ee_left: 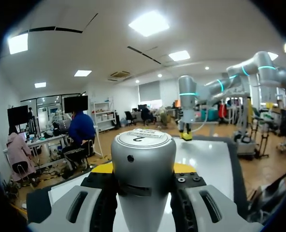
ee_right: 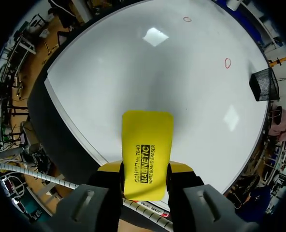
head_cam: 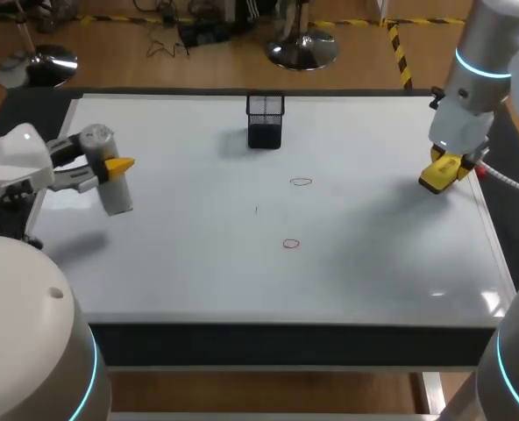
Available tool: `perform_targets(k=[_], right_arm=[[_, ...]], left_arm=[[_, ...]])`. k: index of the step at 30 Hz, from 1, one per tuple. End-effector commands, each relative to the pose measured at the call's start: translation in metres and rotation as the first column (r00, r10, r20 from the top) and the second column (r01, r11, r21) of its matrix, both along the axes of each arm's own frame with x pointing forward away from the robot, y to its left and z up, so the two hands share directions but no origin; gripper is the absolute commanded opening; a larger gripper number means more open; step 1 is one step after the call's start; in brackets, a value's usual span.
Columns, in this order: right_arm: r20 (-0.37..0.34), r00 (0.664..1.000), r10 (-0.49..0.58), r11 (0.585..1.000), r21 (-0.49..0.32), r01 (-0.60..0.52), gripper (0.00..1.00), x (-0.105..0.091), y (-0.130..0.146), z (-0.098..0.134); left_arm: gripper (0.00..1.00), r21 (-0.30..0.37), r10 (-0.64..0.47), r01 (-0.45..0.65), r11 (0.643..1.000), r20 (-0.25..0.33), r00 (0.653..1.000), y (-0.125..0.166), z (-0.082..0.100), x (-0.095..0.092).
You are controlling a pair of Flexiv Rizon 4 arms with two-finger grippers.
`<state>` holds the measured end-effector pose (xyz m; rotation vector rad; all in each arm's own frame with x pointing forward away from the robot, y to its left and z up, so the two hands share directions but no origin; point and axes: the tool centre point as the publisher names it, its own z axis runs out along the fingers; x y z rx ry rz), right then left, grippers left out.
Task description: Pick up the inspection probe, press it on each red-marked spot on the whiteboard one by one, put down the probe, pick up the eraser, and wipe off all the red marks.
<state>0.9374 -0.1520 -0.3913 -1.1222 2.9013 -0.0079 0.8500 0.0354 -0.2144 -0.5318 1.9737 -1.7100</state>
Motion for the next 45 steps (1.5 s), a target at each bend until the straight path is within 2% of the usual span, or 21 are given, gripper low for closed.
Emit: perform_targets(k=[1, 10, 17, 24, 35, 45], right_arm=[[-0.002, 1.0, 0.002, 1.0, -0.004, -0.002, 0.0, 0.001, 0.0, 0.0], [-0.002, 1.0, 0.002, 1.0, -0.004, -0.002, 0.0, 0.001, 0.0, 0.0], [-0.002, 1.0, 0.002, 1.0, -0.004, -0.002, 0.0, 0.001, 0.0, 0.0], [-0.002, 1.0, 0.002, 1.0, -0.004, -0.002, 0.0, 0.001, 0.0, 0.0], [-0.002, 1.0, 0.002, 1.0, -0.004, -0.002, 0.0, 0.001, 0.0, 0.0], [-0.002, 1.0, 0.002, 1.0, -0.004, -0.002, 0.0, 0.001, 0.0, 0.0]], left_arm=[[0.0, -0.003, -0.07, 0.07, 0.998, -0.002, 0.998, -0.026, -0.003, 0.034], [0.0, -0.014, -0.22, 0.22, 0.975, 0.017, 0.975, -0.086, 0.008, 0.067], [0.0, -0.02, -0.336, 0.336, 0.942, 0.008, 0.942, -0.136, 0.007, 0.084], [0.0, -0.034, -0.427, 0.427, 0.904, 0.011, 0.904, -0.184, 0.007, 0.09], [0.0, -0.053, -0.542, 0.541, 0.84, -0.023, 0.84, -0.254, -0.006, 0.089], [0.0, -0.061, -0.616, 0.613, 0.788, -0.047, 0.787, -0.303, -0.019, 0.086]])
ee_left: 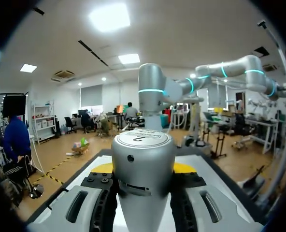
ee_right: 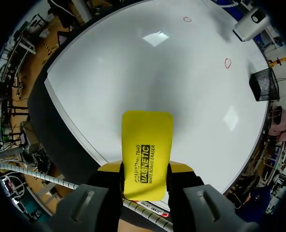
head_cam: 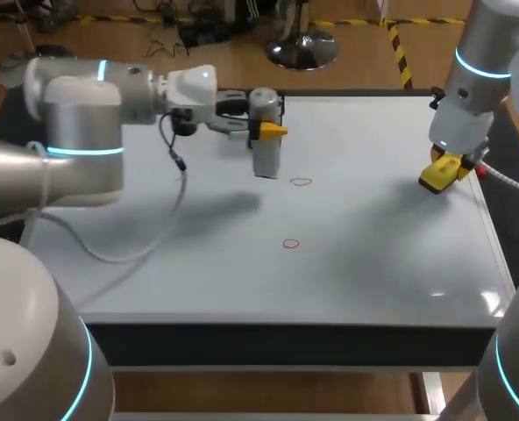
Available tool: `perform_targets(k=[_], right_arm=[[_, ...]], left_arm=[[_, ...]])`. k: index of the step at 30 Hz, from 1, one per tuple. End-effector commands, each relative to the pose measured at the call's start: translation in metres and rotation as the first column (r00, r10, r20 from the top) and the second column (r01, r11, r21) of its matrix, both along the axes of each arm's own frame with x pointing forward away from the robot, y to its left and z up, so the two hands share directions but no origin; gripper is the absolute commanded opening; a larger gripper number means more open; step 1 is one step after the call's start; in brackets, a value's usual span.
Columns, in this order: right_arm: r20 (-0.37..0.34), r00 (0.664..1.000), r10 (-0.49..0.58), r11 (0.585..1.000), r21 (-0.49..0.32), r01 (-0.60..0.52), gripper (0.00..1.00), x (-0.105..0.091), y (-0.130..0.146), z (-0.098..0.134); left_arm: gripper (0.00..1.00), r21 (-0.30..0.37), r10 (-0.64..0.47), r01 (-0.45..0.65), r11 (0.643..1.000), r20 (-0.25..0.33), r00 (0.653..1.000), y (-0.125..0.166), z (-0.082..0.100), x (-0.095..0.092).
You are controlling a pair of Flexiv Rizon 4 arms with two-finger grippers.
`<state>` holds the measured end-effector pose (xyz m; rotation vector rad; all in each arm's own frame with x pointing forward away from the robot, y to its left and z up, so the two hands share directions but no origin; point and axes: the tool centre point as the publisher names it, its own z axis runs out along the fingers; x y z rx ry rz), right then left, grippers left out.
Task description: Pick up the inspection probe, press it on each red-marked spot on the whiteboard one by one, put down the probe, pick up the eraser, and wipe off all the red marks.
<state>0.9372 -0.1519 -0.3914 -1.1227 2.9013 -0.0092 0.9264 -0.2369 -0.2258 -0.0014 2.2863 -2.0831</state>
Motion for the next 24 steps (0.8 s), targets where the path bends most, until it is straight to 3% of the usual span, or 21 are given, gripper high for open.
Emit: perform_targets(k=[1, 10, 24], right_arm=[[-0.002, 1.0, 0.002, 1.0, -0.003, -0.002, 0.0, 0.001, 0.0, 0.0], [-0.002, 1.0, 0.002, 1.0, -0.003, -0.002, 0.0, 0.001, 0.0, 0.0], [-0.002, 1.0, 0.002, 1.0, -0.003, -0.002, 0.0, 0.001, 0.0, 0.0]], left_arm=[[0.0, -0.006, -0.087, 0.087, 0.996, -0.013, 0.996, -0.034, -0.008, 0.009], [0.0, -0.001, -0.112, 0.112, 0.994, -0.023, 0.993, -0.055, -0.019, 0.012], [0.0, 0.017, -0.101, 0.102, 0.995, -0.041, 0.994, -0.062, -0.041, 0.026]])
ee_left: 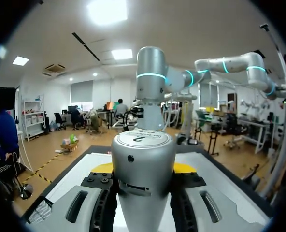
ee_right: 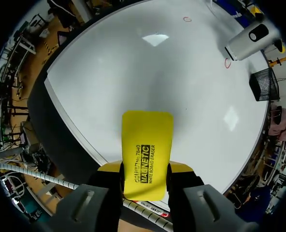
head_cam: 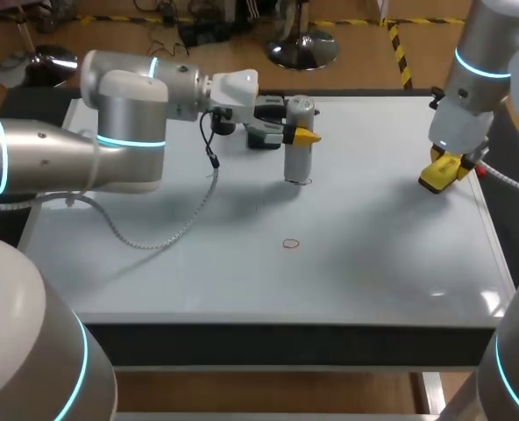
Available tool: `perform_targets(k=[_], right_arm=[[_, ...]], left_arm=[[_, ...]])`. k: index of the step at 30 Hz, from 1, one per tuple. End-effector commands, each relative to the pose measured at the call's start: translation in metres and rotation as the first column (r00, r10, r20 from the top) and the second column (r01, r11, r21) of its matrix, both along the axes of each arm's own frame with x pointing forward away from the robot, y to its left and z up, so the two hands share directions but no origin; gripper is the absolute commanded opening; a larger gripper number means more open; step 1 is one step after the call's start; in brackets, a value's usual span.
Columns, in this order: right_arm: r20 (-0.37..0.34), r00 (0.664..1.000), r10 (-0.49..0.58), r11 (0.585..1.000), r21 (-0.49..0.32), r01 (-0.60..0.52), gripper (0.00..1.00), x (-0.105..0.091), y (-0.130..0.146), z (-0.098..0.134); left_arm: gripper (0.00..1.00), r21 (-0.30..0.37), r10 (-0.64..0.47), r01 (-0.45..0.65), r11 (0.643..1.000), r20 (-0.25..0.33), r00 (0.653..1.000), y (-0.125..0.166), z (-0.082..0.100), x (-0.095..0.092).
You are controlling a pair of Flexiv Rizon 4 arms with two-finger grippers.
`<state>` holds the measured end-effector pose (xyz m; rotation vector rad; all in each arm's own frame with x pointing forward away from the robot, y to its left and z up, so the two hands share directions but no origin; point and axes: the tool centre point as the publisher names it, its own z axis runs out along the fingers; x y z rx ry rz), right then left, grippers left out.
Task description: Pick up the inspection probe, press it on each red-marked spot on the whiteboard one by one, put down the probe, pick up the eraser, and wipe off all the red marks.
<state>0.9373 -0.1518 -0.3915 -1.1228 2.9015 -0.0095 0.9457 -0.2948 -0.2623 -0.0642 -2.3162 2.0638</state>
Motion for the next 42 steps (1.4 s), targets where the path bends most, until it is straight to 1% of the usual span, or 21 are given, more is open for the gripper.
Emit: perform_targets(k=[1, 9, 10, 12, 23, 42], right_arm=[[-0.002, 1.0, 0.002, 1.0, -0.003, -0.002, 0.0, 0.001, -0.001, 0.0], [-0.002, 1.0, 0.002, 1.0, -0.003, -0.002, 0.0, 0.001, -0.001, 0.0], [-0.002, 1.0, 0.002, 1.0, -0.003, -0.002, 0.0, 0.001, -0.001, 0.0], [-0.002, 1.0, 0.002, 1.0, -0.003, -0.002, 0.0, 0.001, -0.001, 0.0], [-0.002, 1.0, 0.002, 1.0, -0.003, -0.002, 0.0, 0.001, -0.001, 0.0], [-0.002, 1.0, 0.002, 1.0, -0.003, -0.002, 0.0, 0.001, -0.001, 0.0]], left_arm=[[0.0, -0.006, -0.011, 0.011, 1.0, -0.005, 1.0, -0.004, -0.006, 0.007], [0.0, -0.007, -0.008, 0.008, 1.0, -0.004, 1.0, -0.006, -0.017, 0.011], [0.0, -0.023, -0.018, 0.018, 1.0, 0.003, 1.0, -0.006, -0.018, 0.012], [0.0, -0.026, -0.031, 0.032, 0.999, 0.019, 0.999, -0.007, -0.02, 0.012], [0.0, -0.021, -0.034, 0.034, 0.999, 0.01, 0.999, -0.009, -0.025, 0.016], [0.0, -0.012, -0.037, 0.037, 0.999, 0.014, 0.999, -0.009, -0.023, 0.015]])
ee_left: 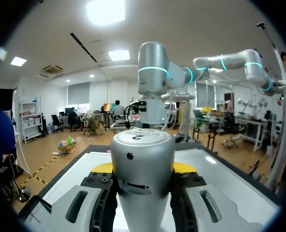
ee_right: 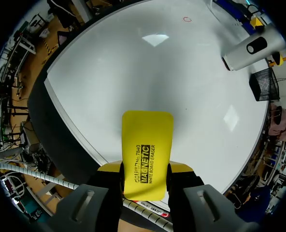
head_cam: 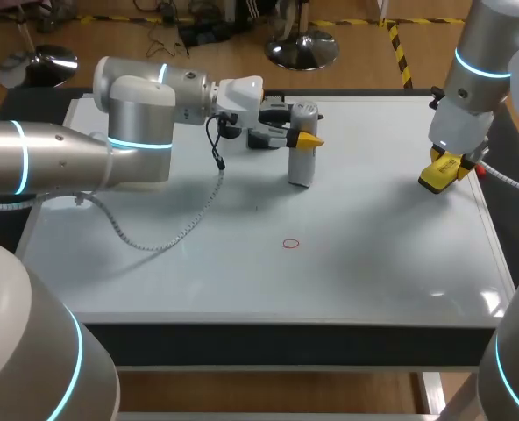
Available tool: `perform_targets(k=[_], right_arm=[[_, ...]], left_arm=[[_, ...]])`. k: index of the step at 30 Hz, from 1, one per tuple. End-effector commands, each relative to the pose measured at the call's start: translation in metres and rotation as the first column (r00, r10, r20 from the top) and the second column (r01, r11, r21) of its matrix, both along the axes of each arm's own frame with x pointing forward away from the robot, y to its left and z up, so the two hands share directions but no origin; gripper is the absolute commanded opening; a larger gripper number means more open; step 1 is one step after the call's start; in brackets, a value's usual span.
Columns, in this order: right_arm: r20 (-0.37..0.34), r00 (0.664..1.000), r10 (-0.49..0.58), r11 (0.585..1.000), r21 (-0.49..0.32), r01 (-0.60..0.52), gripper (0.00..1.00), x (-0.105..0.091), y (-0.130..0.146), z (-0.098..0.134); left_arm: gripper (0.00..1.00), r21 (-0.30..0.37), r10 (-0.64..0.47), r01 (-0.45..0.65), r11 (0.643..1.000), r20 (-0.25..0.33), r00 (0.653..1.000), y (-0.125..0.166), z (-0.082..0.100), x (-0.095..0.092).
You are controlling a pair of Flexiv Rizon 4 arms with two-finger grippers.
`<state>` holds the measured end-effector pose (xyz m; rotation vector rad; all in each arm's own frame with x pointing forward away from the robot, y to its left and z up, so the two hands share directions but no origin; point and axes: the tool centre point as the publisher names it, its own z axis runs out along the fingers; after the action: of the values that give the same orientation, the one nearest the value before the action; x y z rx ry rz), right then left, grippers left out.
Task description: Pick up the inspection probe, press it on each red-marked spot on the whiteboard one by one, put down the probe, pick up the eraser, and wipe off all the red marks.
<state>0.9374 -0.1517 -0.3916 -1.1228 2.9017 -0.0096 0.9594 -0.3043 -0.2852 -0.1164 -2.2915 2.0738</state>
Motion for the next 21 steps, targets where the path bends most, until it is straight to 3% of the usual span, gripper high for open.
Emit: perform_targets(k=[1, 21], right_arm=[[-0.002, 1.0, 0.002, 1.0, -0.003, -0.002, 0.0, 0.001, -0.001, 0.001], [-0.002, 1.0, 0.002, 1.0, -0.003, -0.002, 0.0, 0.001, -0.001, 0.001]], left_arm=[[0.0, 0.002, -0.005, 0.005, 1.0, -0.004, 1.0, 0.0, 0.001, 0.001], [0.0, 0.002, -0.031, 0.031, 1.0, -0.004, 1.0, 0.001, 0.064, 0.027]])
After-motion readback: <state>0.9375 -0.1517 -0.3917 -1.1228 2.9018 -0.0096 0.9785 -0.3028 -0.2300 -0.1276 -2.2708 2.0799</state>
